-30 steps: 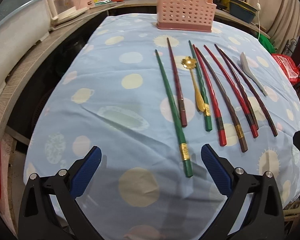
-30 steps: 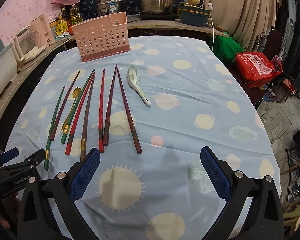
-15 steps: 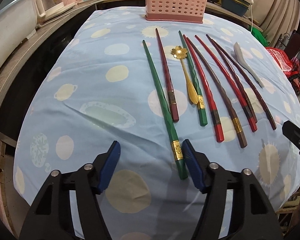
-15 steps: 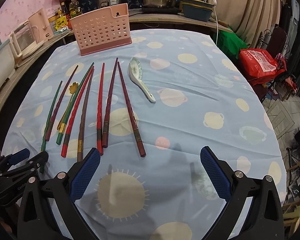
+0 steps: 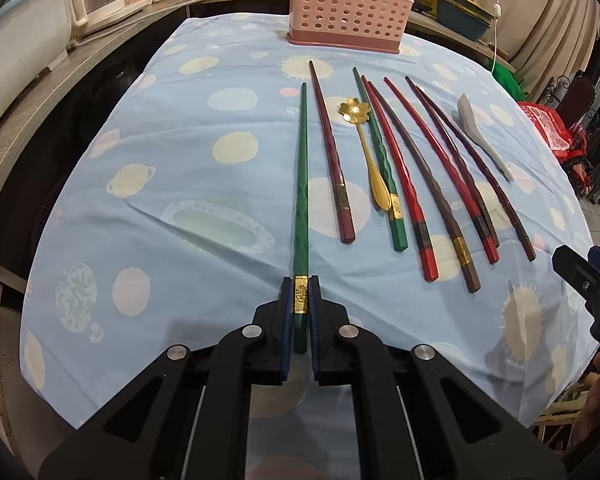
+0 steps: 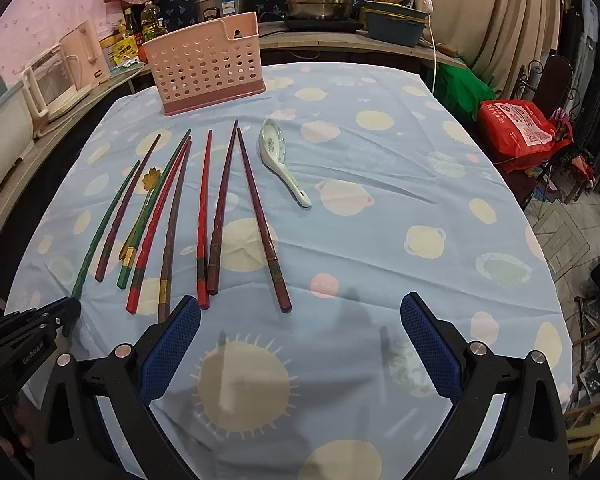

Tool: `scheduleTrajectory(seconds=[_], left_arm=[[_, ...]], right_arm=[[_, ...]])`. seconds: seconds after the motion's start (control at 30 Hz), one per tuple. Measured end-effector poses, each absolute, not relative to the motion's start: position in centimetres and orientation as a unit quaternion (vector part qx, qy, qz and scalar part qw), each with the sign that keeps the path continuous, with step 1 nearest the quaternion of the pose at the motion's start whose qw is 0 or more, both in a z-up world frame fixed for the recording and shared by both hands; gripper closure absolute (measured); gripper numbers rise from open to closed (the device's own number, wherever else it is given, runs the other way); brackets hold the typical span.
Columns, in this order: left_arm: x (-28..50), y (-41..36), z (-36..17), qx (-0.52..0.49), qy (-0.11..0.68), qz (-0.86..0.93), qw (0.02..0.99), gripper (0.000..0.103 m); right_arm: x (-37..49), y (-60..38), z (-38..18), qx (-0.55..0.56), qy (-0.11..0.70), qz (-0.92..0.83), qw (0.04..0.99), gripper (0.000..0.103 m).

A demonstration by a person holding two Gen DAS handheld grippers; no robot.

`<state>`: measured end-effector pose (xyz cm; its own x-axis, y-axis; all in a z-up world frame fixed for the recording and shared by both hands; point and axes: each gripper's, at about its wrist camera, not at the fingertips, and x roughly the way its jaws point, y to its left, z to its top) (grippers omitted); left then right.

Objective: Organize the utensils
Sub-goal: 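Lower the left tool onto the green chopstick and close on it, then close the right tool on the white ceramic spoon while the left tool holds the green chopstick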

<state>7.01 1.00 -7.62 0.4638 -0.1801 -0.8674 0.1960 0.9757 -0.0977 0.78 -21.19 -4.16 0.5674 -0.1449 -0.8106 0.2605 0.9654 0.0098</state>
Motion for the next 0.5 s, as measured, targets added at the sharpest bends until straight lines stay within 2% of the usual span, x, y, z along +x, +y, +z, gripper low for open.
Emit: scheduleTrajectory(seconds=[0.23,0.4,0.47,0.5], left_arm=[[8.3,2.4,-6.5,0.0,0.492,-0.089,0.866,0.096],[9.6,2.4,-6.7,0.004,0.493,-0.082,0.866,0.096],[10.0,2.3,-6.9,0.004,0.495,-0.081,0.865,0.096],[10.2,2.3,-6.9,0.004,0.497,-0.081,0.864,0.096]], right_arm=[[3.2,-23.1,-3.5,0.073,0.432,-0.111,0.892,0.01],[6.6,-24.2,-4.0,0.071,0.432,-0.098,0.894,0.026],[8.2,-24.4,-4.6,0.065,0.44,-0.088,0.892,0.04],[8.9,-24.4,-4.9,0.061,0.444,-0.083,0.89,0.043]])
